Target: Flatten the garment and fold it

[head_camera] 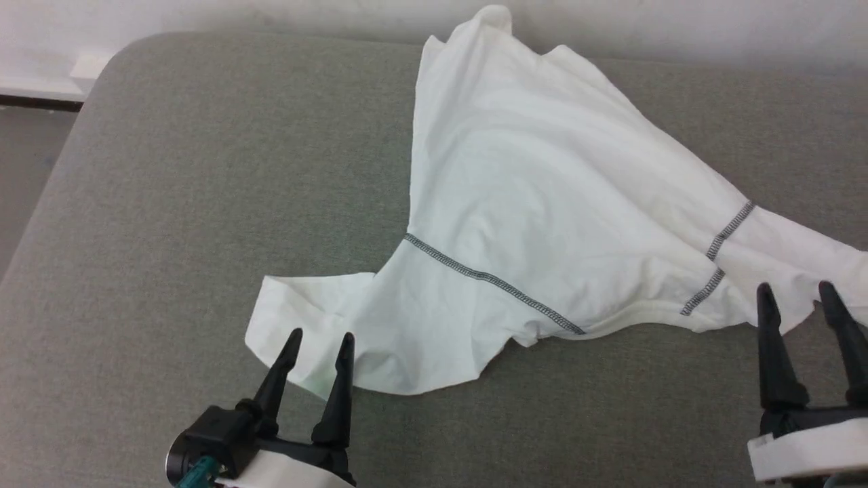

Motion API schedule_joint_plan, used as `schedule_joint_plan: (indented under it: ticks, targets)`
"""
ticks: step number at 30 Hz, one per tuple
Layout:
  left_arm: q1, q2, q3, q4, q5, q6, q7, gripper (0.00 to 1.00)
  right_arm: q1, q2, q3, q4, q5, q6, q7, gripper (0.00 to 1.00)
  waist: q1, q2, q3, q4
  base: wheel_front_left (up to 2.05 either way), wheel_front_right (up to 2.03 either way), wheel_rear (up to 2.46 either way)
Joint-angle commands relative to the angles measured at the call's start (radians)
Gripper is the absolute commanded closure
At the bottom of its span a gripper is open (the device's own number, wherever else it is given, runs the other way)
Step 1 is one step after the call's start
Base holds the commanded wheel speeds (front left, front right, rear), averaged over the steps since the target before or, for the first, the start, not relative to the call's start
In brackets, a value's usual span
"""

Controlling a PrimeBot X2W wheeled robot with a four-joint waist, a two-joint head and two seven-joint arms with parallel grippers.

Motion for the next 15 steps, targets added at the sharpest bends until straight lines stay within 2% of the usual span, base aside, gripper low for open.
schedule_joint_plan:
  ticks: [1,8,15]
  targets:
    - [0.011,0.008,0.006,-0.008,0.006,0.007,-0.002,0.00,0.023,0.002,0.006,0.019,0.017,-0.001,-0.027,0.00,0.0003,0.0000,-0.032,-0.054,0.00,0.00,0.00]
    - [-0.020,0.038,0.001,-0.010,0.037,0.017,0.033,0.00,0.031,0.003,0.042,0.085,0.046,-0.001,-0.097,0.00,0.0003,0.0000,-0.032,-0.080,0.00,0.00,0.00]
    - [-0.097,0.129,-0.031,0.047,0.089,0.002,0.236,0.00,0.018,0.003,0.059,0.108,0.041,-0.001,-0.101,0.00,0.0003,0.0000,-0.007,-0.085,0.00,0.00,0.00]
